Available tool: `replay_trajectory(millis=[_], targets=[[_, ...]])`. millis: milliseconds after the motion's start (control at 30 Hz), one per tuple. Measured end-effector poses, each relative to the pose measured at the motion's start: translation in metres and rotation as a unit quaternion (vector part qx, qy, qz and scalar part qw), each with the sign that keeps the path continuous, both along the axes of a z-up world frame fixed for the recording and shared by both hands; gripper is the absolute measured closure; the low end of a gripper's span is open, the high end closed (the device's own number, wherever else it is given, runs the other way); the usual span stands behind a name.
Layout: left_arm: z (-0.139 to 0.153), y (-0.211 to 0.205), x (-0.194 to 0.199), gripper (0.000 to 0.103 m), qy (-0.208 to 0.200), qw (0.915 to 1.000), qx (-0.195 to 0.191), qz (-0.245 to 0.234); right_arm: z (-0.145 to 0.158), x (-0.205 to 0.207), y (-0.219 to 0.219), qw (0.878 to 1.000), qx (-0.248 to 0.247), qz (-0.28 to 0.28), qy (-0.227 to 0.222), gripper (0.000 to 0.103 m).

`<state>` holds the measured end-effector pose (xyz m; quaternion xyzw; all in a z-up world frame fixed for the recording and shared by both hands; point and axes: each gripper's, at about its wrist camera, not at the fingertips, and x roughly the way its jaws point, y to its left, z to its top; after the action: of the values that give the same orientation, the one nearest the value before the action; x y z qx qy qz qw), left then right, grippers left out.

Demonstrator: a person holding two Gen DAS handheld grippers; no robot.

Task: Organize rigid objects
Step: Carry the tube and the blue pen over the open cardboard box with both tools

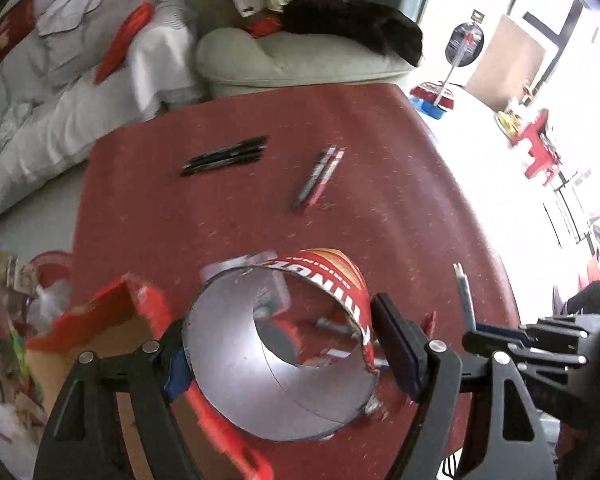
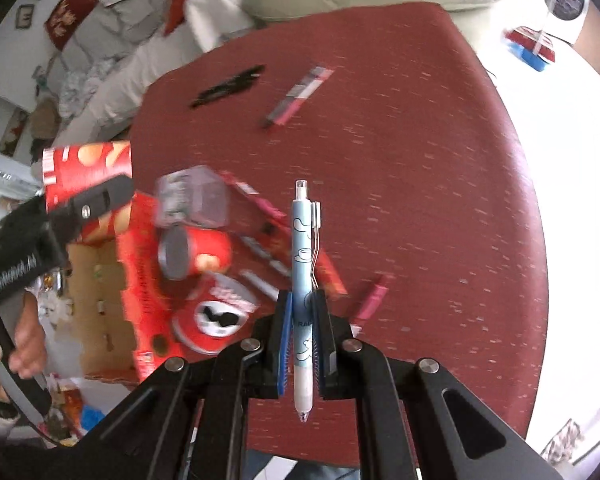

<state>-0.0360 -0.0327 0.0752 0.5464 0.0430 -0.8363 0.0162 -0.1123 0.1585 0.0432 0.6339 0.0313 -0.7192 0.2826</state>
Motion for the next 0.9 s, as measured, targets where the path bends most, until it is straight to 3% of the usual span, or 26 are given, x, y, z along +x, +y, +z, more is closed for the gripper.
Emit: replay_trajectory(millis=[367, 633, 900], targets=[[0.002, -0.085, 0.059, 0.022, -0.004, 0.9956, -0.019, 0.092, 0.014, 0.04, -0.103, 0.995, -0.007, 0.098, 0.004, 0.092], [-0.005, -0.131, 0.085, 0.022, -0.015, 0.9868, -0.026, 0.159, 0.015, 0.059, -0.149, 0.989, -0.004, 0.148, 0.005, 0.092], [-0.014, -0.156, 0.102, 0.022, -0.03, 0.9798, -0.026, 0.196, 0.018, 0.074, -0.186, 0.983, -0.01, 0.183, 0.004, 0.092]])
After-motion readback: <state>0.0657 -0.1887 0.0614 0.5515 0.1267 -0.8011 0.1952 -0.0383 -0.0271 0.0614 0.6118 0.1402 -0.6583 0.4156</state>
